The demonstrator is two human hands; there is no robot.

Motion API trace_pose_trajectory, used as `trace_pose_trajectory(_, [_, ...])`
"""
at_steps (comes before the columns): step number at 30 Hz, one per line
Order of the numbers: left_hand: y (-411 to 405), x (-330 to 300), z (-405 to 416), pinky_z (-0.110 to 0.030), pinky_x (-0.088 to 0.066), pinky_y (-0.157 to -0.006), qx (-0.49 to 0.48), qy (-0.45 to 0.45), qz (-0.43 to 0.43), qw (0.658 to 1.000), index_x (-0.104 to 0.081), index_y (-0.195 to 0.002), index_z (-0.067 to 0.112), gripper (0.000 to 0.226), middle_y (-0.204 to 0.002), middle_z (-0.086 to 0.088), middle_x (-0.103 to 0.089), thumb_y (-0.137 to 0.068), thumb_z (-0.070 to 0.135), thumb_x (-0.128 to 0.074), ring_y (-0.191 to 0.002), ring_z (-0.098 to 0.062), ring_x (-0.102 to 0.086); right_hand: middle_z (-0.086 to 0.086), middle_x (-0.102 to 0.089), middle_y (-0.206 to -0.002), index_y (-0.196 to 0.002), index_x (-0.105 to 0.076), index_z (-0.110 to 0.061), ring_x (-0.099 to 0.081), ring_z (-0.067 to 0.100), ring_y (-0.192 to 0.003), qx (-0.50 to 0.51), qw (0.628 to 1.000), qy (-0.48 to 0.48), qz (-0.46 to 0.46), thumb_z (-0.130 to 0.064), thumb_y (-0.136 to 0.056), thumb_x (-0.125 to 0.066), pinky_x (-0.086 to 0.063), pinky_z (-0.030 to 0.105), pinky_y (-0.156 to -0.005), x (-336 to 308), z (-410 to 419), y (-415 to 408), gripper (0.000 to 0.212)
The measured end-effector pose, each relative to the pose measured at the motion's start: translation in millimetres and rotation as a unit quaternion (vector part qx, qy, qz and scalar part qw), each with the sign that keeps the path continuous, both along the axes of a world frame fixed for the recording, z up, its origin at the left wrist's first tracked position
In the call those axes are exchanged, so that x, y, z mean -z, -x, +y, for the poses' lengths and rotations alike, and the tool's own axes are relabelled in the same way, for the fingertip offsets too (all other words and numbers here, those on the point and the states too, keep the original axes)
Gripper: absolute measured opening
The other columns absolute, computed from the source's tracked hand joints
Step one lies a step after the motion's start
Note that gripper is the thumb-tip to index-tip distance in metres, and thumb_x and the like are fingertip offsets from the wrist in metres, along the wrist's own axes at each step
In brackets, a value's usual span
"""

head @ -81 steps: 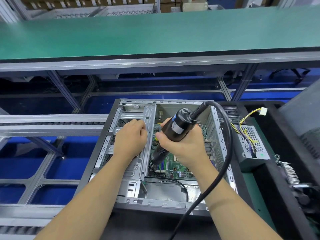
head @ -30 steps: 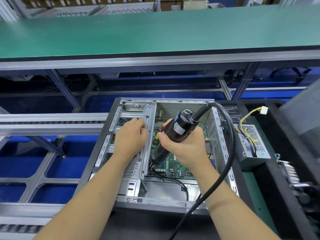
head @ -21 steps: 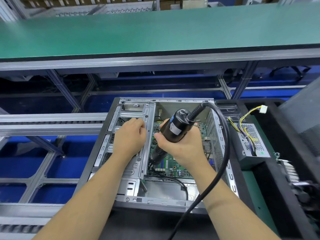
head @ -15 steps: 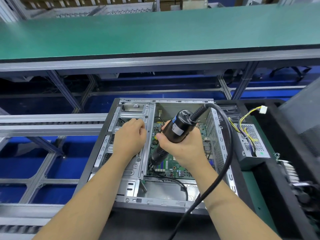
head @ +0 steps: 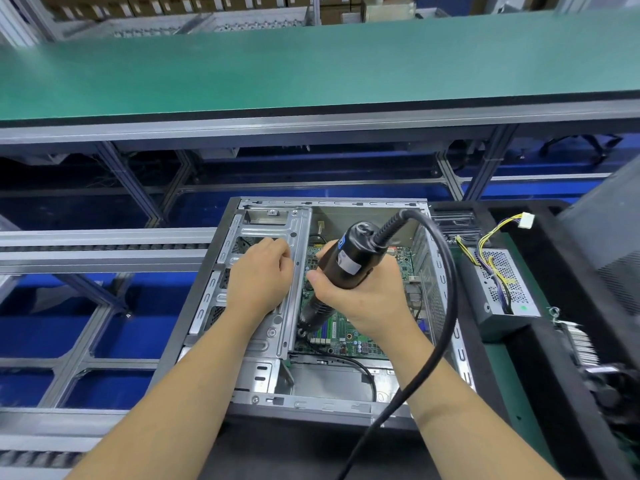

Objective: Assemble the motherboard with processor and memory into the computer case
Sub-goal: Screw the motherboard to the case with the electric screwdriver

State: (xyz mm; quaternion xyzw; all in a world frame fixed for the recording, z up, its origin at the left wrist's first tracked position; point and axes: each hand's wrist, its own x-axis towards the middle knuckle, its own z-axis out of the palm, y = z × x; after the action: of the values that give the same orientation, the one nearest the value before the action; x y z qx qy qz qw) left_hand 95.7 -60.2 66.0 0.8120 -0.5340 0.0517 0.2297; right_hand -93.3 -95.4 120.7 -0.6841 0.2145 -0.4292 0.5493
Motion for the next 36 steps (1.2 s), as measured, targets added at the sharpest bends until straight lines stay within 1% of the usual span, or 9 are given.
trace_pose_trajectory(3, [-0.9,1.4,-0.1,-0.034,-0.040,-0.054,0.001,-0.001,-0.007,1.000,-0.053,-0.078,0.020,0.013,-0.074,0.006,-0.052,-0.090,0.018,-0.049,-0.069,-0.018,-0.049,0.002,-0.068,-0.079,-0.085,-0.066,-0.015,-0.064,0.007,-0.068,0.014,1.000,0.002,-0.013,-0.028,-0.076,-0.076,-0.054,0.020,-0.067,1.0,-2.6,5.2,0.018])
trace_pose_trajectory(6, [-1.2,2.2,-0.3,-0.033,-0.039,-0.053,-0.002,-0.002,-0.010,1.000,-0.052,-0.077,0.020,0.013,-0.074,0.007,-0.052,-0.090,0.018,-0.049,-0.069,-0.018,-0.049,0.000,-0.068,-0.076,-0.082,-0.066,-0.016,-0.062,0.002,-0.068,0.022,1.000,0.003,-0.020,-0.025,-0.076,-0.076,-0.052,0.015,-0.068,0.3,-5.7,7.9,0.015])
trace_pose_trajectory(8, [-1.3,2.6,-1.2,-0.032,-0.038,-0.053,-0.002,-0.002,-0.010,1.000,-0.051,-0.077,0.021,0.013,-0.074,0.007,-0.052,-0.090,0.018,-0.049,-0.069,-0.018,-0.049,-0.001,-0.068,-0.075,-0.081,-0.067,-0.016,-0.063,0.005,-0.068,0.025,0.999,0.003,-0.022,-0.024,-0.076,-0.077,-0.054,0.018,-0.068,-1.2,-6.6,8.4,0.014])
trace_pose_trajectory(12, [-1.0,2.0,0.0,-0.033,-0.039,-0.054,-0.002,0.001,-0.006,1.000,-0.053,-0.078,0.019,0.011,-0.075,0.007,-0.052,-0.089,0.017,-0.049,-0.070,-0.019,-0.049,0.006,-0.066,-0.074,-0.079,-0.065,-0.012,-0.063,0.024,-0.069,0.029,1.000,0.002,-0.010,-0.027,-0.075,-0.077,-0.056,0.039,-0.067,-0.7,-4.5,4.6,0.020])
trace_pose_trajectory(18, [-0.8,1.8,-0.5,-0.034,-0.039,-0.055,-0.004,0.003,-0.001,1.000,-0.054,-0.080,0.020,0.011,-0.076,0.006,-0.053,-0.089,0.018,-0.049,-0.071,-0.019,-0.049,0.006,-0.063,-0.075,-0.084,-0.061,-0.012,-0.057,0.006,-0.066,0.020,1.000,-0.007,0.009,-0.031,-0.074,-0.076,-0.053,0.034,-0.066,5.5,3.3,-0.6,0.026])
trace_pose_trajectory(23, [-1.8,2.4,-0.4,-0.033,-0.039,-0.054,-0.001,0.002,-0.002,1.000,-0.053,-0.080,0.020,0.011,-0.075,0.007,-0.052,-0.089,0.018,-0.049,-0.070,-0.018,-0.049,0.010,-0.061,-0.075,-0.083,-0.059,-0.010,-0.056,0.008,-0.065,0.012,1.000,-0.002,0.018,-0.031,-0.075,-0.075,-0.053,0.038,-0.065,3.7,2.4,-1.4,0.027])
trace_pose_trajectory(28, [-1.3,1.1,-0.6,-0.033,-0.039,-0.054,-0.001,-0.002,-0.004,1.000,-0.053,-0.080,0.019,0.011,-0.076,0.006,-0.053,-0.089,0.018,-0.048,-0.071,-0.019,-0.050,0.004,-0.066,-0.075,-0.084,-0.065,-0.015,-0.064,0.025,-0.072,0.025,0.999,-0.014,0.013,-0.033,-0.074,-0.077,-0.058,0.044,-0.070,0.0,-0.2,2.5,0.024])
trace_pose_trajectory(31, [-0.6,0.2,0.1,-0.033,-0.040,-0.055,0.000,-0.004,-0.002,1.000,-0.053,-0.080,0.019,0.011,-0.076,0.006,-0.053,-0.089,0.018,-0.048,-0.071,-0.020,-0.050,0.005,-0.067,-0.075,-0.083,-0.065,-0.014,-0.064,0.026,-0.071,0.033,0.999,-0.017,0.002,-0.031,-0.073,-0.076,-0.057,0.044,-0.069,-4.0,-0.4,3.4,0.023])
trace_pose_trajectory(36, [-0.8,-0.6,-1.2,-0.033,-0.039,-0.055,-0.002,-0.005,0.005,1.000,-0.053,-0.080,0.019,0.010,-0.076,0.006,-0.053,-0.090,0.018,-0.048,-0.071,-0.020,-0.049,0.010,-0.065,-0.072,-0.076,-0.064,-0.009,-0.063,0.030,-0.070,0.031,0.999,-0.012,0.002,-0.019,-0.075,-0.078,-0.055,0.045,-0.068,-6.6,-0.5,4.6,0.017])
